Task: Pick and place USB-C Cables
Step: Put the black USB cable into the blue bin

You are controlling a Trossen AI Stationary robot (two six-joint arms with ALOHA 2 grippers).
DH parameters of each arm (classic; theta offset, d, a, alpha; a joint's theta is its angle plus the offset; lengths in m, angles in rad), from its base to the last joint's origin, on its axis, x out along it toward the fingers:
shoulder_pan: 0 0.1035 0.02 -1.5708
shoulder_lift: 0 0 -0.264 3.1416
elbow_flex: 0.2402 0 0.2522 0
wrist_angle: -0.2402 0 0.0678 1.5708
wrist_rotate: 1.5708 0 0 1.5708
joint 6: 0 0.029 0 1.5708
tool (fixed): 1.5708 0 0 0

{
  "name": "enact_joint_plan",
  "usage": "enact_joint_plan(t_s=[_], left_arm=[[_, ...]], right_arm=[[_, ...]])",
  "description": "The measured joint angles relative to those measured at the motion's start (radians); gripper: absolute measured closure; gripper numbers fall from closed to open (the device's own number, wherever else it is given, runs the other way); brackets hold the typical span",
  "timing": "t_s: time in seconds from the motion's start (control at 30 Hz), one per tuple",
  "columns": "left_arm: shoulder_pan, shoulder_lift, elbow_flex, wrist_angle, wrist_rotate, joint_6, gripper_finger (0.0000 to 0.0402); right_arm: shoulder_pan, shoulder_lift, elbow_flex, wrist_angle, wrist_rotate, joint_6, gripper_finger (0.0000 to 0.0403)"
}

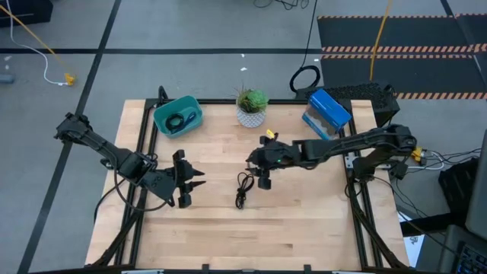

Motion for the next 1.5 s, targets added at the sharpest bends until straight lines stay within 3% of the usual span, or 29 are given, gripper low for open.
enact_joint_plan(t_s=[0.27,0.53,0.73,1.23,1.5], left_arm=[[-0.002,0.0,0.0,0.0,0.0,-0.002,0.0273],[-0.002,0.0,0.0,-0.001,0.0,0.011,0.0273],[-0.002,0.0,0.0,-0.001,0.0,0.029,0.0273],[-0.001,0.0,0.0,0.0,0.0,0.031,0.0273],[-0.002,0.0,0.0,0.0,0.0,0.032,0.0273]], right_arm=[[-0.037,0.122,0.003,-0.003,-0.039,-0.074,0.0239],[-0.078,0.238,0.003,0.006,-0.157,-0.059,0.0176],[-0.099,0.289,0.002,0.035,-0.266,-0.018,0.0156],[-0.104,0.371,0.002,0.058,-0.337,-0.042,0.0166],[-0.105,0.375,0.002,0.057,-0.336,-0.066,0.0229]])
